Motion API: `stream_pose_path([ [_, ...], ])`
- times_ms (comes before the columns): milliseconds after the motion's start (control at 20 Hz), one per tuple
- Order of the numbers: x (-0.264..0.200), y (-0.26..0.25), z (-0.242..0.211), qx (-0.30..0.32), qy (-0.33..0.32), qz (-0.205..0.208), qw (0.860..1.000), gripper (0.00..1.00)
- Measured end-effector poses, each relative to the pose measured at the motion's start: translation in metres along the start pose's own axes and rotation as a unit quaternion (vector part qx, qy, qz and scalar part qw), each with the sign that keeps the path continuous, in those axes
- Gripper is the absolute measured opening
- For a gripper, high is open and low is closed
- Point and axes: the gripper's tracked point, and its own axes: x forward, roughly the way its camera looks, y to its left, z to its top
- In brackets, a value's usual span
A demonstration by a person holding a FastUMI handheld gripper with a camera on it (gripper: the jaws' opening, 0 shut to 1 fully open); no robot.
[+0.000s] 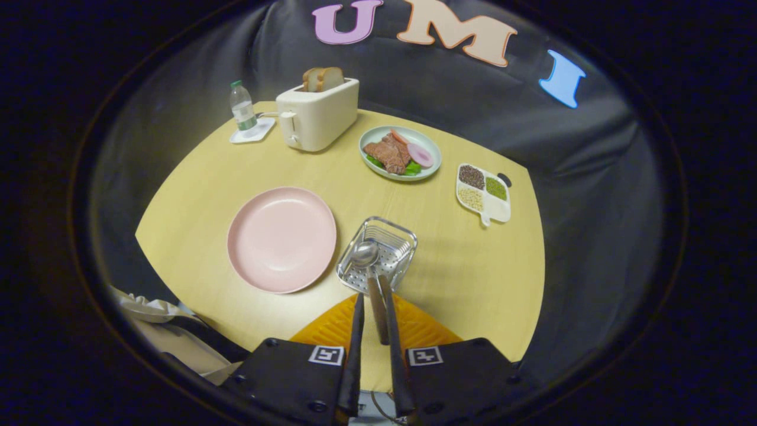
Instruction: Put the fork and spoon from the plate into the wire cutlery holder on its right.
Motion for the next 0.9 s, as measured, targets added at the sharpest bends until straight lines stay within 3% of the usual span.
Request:
stream_pose_path([
  [50, -0.001, 0.002, 0.003, 0.006, -0.007, 0.003, 1.000, 0.30],
  [350, -0.024, 0.020, 0.044, 0.035, -0.130, 0.015, 0.991, 0.96],
  [600, -0.063, 0.035, 0.081, 0.054, -0.255, 0.009, 0.966, 0.99],
  [900, -0.112, 0.037, 0.115, 0.113, -0.381, 0.003, 0.918, 1.00],
])
